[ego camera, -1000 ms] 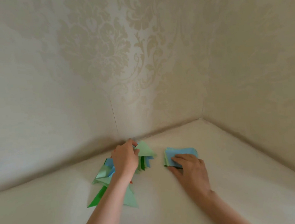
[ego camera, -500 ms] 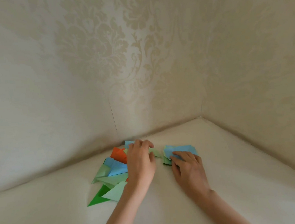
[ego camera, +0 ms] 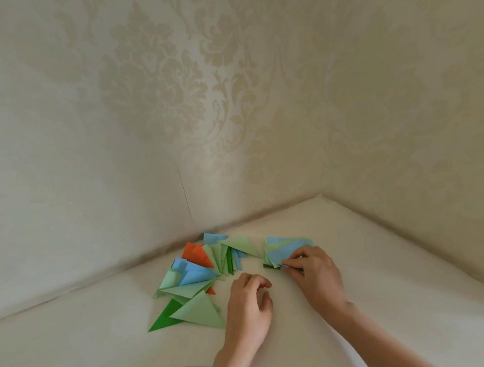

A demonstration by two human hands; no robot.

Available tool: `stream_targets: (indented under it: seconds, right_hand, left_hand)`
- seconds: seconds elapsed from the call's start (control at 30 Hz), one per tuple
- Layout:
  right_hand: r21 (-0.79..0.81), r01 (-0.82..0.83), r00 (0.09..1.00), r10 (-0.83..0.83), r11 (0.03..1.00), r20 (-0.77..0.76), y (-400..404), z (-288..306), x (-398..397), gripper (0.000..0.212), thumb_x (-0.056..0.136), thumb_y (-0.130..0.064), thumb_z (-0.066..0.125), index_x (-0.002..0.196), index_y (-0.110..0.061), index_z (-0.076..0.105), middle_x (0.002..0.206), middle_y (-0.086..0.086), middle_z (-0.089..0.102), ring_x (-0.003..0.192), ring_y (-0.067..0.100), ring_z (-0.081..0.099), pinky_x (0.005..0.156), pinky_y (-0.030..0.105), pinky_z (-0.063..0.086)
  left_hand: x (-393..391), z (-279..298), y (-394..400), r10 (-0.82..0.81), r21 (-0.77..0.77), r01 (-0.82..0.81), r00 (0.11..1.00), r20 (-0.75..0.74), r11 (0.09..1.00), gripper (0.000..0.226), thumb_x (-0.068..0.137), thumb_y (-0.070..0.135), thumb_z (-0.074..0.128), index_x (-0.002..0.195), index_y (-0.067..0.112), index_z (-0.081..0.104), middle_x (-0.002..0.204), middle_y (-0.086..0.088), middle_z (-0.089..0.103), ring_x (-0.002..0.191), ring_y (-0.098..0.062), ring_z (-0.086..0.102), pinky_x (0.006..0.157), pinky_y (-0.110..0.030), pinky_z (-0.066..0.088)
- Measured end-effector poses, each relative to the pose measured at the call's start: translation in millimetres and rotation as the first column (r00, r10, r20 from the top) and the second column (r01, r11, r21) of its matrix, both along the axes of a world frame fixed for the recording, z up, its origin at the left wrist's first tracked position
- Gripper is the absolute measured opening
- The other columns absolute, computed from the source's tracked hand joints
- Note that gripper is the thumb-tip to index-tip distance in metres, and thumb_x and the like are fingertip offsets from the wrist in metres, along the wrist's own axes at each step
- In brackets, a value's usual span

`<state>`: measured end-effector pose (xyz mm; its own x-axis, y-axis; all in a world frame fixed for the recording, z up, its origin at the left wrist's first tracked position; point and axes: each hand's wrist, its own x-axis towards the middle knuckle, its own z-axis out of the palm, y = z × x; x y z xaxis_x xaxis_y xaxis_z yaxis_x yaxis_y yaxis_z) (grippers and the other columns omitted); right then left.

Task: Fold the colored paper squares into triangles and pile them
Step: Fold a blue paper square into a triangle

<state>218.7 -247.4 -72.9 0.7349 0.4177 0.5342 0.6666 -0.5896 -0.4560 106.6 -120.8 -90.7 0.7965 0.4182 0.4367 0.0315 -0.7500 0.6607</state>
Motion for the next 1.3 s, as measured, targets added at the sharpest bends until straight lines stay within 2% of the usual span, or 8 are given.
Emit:
stream_targets:
  seconds: [0.1, 0.3, 0.47, 0.63, 0.83, 1.0, 1.13, 1.3]
  right_hand:
    - [0.018, -0.028, 0.998, 0.029, 0.999, -0.057, 1.0, 0.2, -1.3, 0.008, 0.084, -0.027, 0.072, 0.089, -0.023, 0.078, 0.090, -0.009, 0.065, 0.087, 0.019, 0.056, 0.071, 0.033, 0.048]
    - [0.201, -0.069, 0.960, 0.010, 0.977, 0.279, -20.7, 22.2, -21.8, 0.008, 0.086, -0.016, 0.070, 0.091, -0.015, 0.077, 0.091, -0.005, 0.062, 0.075, 0.018, 0.053, 0.065, 0.030, 0.045]
    - [0.081, -0.150, 0.932, 0.114, 0.985, 0.346, -33.4, 11.9, -44.7, 0.008, 0.086, -0.024, 0.069, 0.089, -0.021, 0.076, 0.085, -0.008, 0.061, 0.076, 0.016, 0.054, 0.064, 0.031, 0.045]
    - [-0.063, -0.150, 0.961, 0.160, 0.987, 0.225, -34.2, -15.3, -44.7, 0.021, 0.085, -0.038, 0.057, 0.080, -0.034, 0.076, 0.081, -0.015, 0.060, 0.071, 0.011, 0.054, 0.061, 0.026, 0.041]
    - [-0.027, -0.191, 0.982, 0.191, 0.981, 0.000, -37.6, -20.5, -46.3, 0.024, 0.087, -0.044, 0.053, 0.087, -0.033, 0.075, 0.083, -0.017, 0.057, 0.075, 0.007, 0.054, 0.067, 0.027, 0.046]
    - [0.057, -0.186, 0.969, 0.192, 0.981, -0.152, -37.4, -18.7, -40.5, 0.007, 0.081, -0.032, 0.070, 0.087, -0.029, 0.073, 0.083, -0.020, 0.059, 0.079, -0.001, 0.055, 0.072, 0.013, 0.042]
    - [0.161, -0.135, 0.950, 0.174, 0.978, -0.260, -36.3, -17.1, -39.6, 0.019, 0.075, -0.025, 0.079, 0.091, -0.029, 0.069, 0.080, -0.018, 0.062, 0.080, 0.001, 0.058, 0.070, 0.009, 0.043]
    - [0.144, -0.088, 0.951, 0.126, 0.986, -0.284, -32.9, -18.8, -38.0, 0.024, 0.075, -0.031, 0.079, 0.092, -0.033, 0.062, 0.078, -0.017, 0.059, 0.081, 0.004, 0.055, 0.065, 0.012, 0.043]
  left_hand:
    - [-3.0, 1.0, 3.0, -0.028, -0.033, 0.028, 0.999, 0.021, 0.999, 0.023, 0.079, 0.002, 0.059, 0.090, 0.021, 0.064, 0.090, 0.017, 0.052, 0.091, -0.006, 0.055, 0.081, -0.023, 0.049]
    - [-5.3, -0.9, 4.1, -0.039, -0.079, 0.044, 0.998, 0.058, 0.996, 0.024, 0.079, 0.002, 0.062, 0.091, 0.023, 0.064, 0.093, 0.020, 0.053, 0.093, -0.004, 0.055, 0.083, -0.023, 0.050]
    - [-8.4, -0.9, 3.7, -0.056, -0.095, 0.064, 0.994, 0.091, 0.993, 0.030, 0.079, 0.006, 0.065, 0.096, 0.030, 0.059, 0.096, 0.021, 0.055, 0.097, -0.004, 0.055, 0.084, -0.017, 0.045]
    - [-12.1, 0.6, 3.3, -0.117, -0.050, 0.121, 0.991, 0.066, 0.991, 0.028, 0.076, 0.009, 0.062, 0.098, 0.026, 0.059, 0.099, 0.020, 0.053, 0.101, -0.006, 0.050, 0.083, -0.011, 0.038]
    - [-15.1, 3.4, 0.5, -0.194, -0.055, 0.193, 0.981, -0.004, 0.980, 0.027, 0.072, 0.022, 0.059, 0.097, 0.032, 0.060, 0.096, 0.024, 0.058, 0.099, -0.002, 0.052, 0.087, -0.016, 0.039]
    - [-11.1, 4.4, -0.5, -0.184, 0.018, 0.185, 0.981, -0.059, 0.983, 0.019, 0.077, 0.032, 0.058, 0.095, 0.036, 0.060, 0.094, 0.027, 0.060, 0.100, 0.003, 0.051, 0.091, -0.019, 0.036]
    - [-6.8, 0.7, 0.0, -0.153, 0.044, 0.155, 0.987, -0.047, 0.987, 0.012, 0.081, 0.039, 0.065, 0.091, 0.037, 0.060, 0.094, 0.028, 0.060, 0.094, 0.001, 0.052, 0.087, -0.021, 0.036]
    - [1.4, -2.7, -4.3, -0.078, 0.078, 0.085, 0.993, -0.085, 0.993, 0.016, 0.079, 0.046, 0.067, 0.087, 0.039, 0.054, 0.085, 0.027, 0.059, 0.089, 0.003, 0.049, 0.081, -0.015, 0.029]
